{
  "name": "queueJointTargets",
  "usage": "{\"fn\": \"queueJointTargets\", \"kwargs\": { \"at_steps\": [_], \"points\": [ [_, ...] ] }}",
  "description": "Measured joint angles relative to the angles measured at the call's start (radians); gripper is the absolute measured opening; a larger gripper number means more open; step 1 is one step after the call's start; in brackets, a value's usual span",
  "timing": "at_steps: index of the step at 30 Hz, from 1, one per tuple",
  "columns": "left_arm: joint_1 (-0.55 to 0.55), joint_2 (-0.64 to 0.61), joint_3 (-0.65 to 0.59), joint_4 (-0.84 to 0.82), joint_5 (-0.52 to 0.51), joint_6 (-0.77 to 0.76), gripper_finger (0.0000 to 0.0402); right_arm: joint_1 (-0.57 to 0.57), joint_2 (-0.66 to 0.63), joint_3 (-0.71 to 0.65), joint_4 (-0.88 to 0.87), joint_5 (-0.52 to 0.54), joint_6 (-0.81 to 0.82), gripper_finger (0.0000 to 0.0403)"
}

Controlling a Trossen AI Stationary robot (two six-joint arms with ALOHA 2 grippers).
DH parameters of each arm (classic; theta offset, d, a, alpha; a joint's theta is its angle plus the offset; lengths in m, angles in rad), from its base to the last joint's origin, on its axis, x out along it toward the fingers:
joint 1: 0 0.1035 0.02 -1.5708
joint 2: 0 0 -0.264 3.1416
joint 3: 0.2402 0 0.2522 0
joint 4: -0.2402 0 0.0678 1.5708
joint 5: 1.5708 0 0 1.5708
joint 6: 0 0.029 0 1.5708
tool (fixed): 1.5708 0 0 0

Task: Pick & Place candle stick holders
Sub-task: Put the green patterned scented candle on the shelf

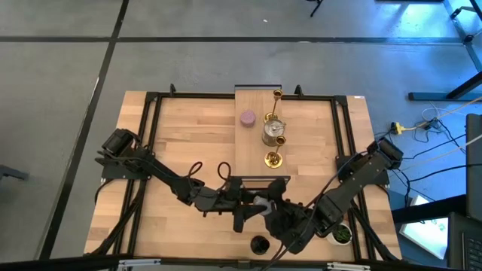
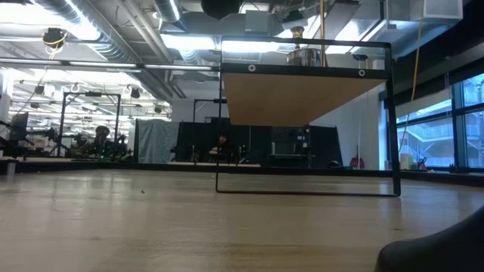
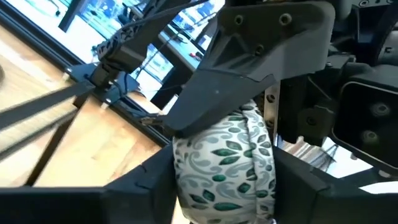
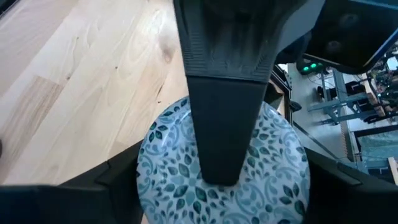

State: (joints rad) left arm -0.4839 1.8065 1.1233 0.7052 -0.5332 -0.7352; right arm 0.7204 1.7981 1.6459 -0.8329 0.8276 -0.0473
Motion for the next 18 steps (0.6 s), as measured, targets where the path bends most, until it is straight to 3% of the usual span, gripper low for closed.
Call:
{"fn": "queueJointTargets", "kwargs": {
  "at_steps": [8, 18],
  "points": [
    [-0.022, -0.02, 0.0, -0.011, 0.013, -0.003, 0.0175, 0.012, 0.0, 0.0, 0.023, -0.053, 0.006, 0.0327],
    [-0.029, -0.039, 0.0, -0.076, 0.075, -0.09, 0.0173, 0.02, -0.001, 0.001, 0.019, -0.084, -0.009, 0.0331]
  ]
}}
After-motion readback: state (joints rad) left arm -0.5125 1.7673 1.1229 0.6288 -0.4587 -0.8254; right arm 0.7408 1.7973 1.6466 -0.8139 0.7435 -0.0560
